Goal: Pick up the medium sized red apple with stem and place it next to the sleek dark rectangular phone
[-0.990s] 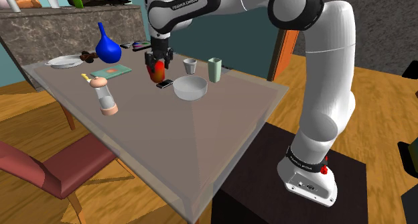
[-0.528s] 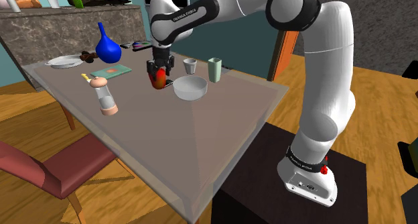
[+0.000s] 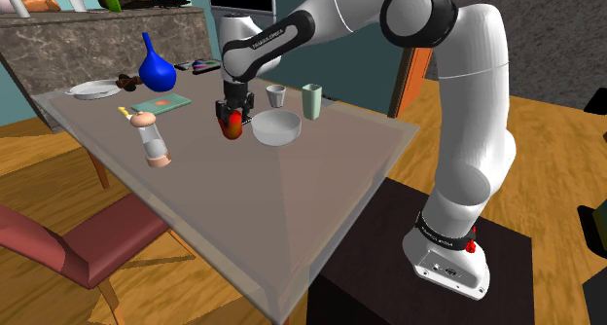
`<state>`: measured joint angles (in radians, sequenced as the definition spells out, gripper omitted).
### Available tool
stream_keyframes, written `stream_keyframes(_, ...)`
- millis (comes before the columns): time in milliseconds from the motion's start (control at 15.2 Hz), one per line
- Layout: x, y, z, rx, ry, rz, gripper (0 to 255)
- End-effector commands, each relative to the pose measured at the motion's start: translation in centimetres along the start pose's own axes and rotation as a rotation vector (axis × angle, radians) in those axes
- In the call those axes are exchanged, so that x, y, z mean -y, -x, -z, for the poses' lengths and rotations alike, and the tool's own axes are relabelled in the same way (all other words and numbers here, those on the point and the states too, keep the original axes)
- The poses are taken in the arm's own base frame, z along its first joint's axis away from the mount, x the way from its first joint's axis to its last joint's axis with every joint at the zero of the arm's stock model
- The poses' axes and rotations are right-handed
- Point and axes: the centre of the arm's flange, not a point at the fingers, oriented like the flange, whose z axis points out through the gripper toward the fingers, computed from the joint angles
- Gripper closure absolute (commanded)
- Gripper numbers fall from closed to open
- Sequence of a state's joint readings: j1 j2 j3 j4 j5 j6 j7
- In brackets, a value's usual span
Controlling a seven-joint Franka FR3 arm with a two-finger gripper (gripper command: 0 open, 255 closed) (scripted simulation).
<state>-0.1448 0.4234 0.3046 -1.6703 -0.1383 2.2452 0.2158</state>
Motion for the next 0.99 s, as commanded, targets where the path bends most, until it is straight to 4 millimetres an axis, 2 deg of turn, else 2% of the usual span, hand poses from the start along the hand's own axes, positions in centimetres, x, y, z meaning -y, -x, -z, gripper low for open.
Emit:
stream_keyframes(0, -0.1, 0.1, -1.1, -0.001, 0.000, 0.000, 255)
stream_keyframes(330, -0.2, 0.5, -3.4, -0.001, 0.000, 0.000, 255)
stream_keyframes(792, -0.2, 0.5, -3.4, -0.001, 0.000, 0.000, 255)
stream_keyframes(858, -0.2, 0.5, -3.4, -0.001, 0.000, 0.000, 0)
stream_keyframes(924, -0.2, 0.5, -3.4, -0.001, 0.000, 0.000, 0)
